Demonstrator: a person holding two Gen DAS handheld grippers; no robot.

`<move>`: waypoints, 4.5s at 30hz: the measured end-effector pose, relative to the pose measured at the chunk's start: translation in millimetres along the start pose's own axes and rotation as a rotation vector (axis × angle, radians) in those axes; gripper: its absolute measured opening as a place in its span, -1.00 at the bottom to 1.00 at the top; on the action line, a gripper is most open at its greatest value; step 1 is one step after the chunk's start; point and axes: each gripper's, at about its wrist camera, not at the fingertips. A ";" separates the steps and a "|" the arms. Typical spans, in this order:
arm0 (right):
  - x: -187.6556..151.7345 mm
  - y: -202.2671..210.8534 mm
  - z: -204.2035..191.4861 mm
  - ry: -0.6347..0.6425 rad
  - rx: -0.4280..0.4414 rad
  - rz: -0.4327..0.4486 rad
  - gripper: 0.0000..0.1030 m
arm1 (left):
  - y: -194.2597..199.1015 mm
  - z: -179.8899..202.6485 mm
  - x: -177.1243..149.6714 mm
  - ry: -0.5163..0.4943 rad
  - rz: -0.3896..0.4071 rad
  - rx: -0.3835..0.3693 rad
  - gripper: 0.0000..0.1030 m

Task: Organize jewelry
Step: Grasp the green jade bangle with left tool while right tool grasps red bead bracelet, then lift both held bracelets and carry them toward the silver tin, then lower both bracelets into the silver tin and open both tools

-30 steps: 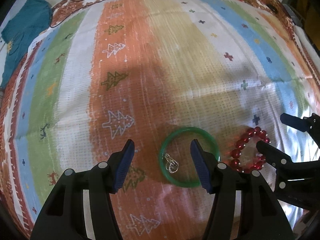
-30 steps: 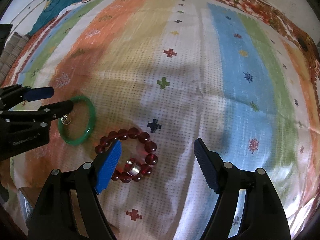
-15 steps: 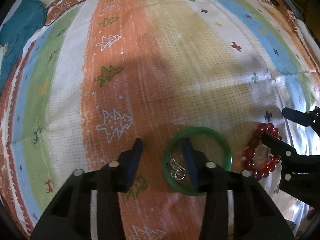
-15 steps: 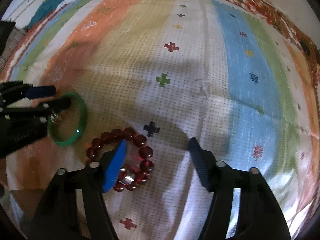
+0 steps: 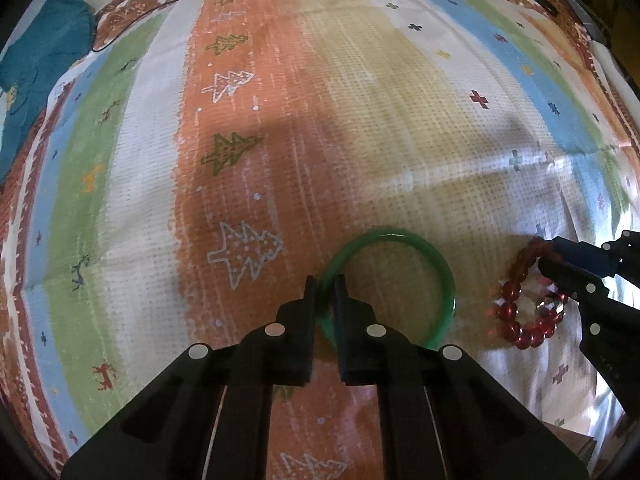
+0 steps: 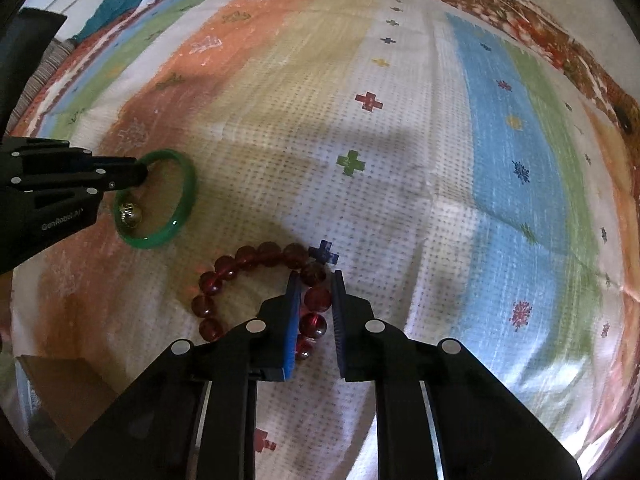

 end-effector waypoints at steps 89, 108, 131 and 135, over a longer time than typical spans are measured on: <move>-98.2 146.5 -45.5 -0.006 0.037 0.301 -0.72 | 152.8 22.0 -137.2 0.038 0.256 -0.077 -0.84; -139.3 158.4 -68.6 0.034 0.055 0.318 -0.72 | 169.5 37.2 -182.7 0.014 0.296 -0.082 -0.84; -133.0 147.3 -51.2 -0.041 0.059 0.285 -0.27 | 152.8 24.3 -179.1 0.074 0.227 -0.066 -0.29; -125.4 143.7 -49.2 -0.035 0.043 0.281 -0.23 | 148.0 17.8 -170.0 0.076 0.218 -0.052 -0.10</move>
Point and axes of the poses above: each gripper's, at about its wrist camera, not at the fingertips, and y roughly against the way its jaws point, z to its right, x to its top, and after that the axes turned 10 degrees about -z, right-handed
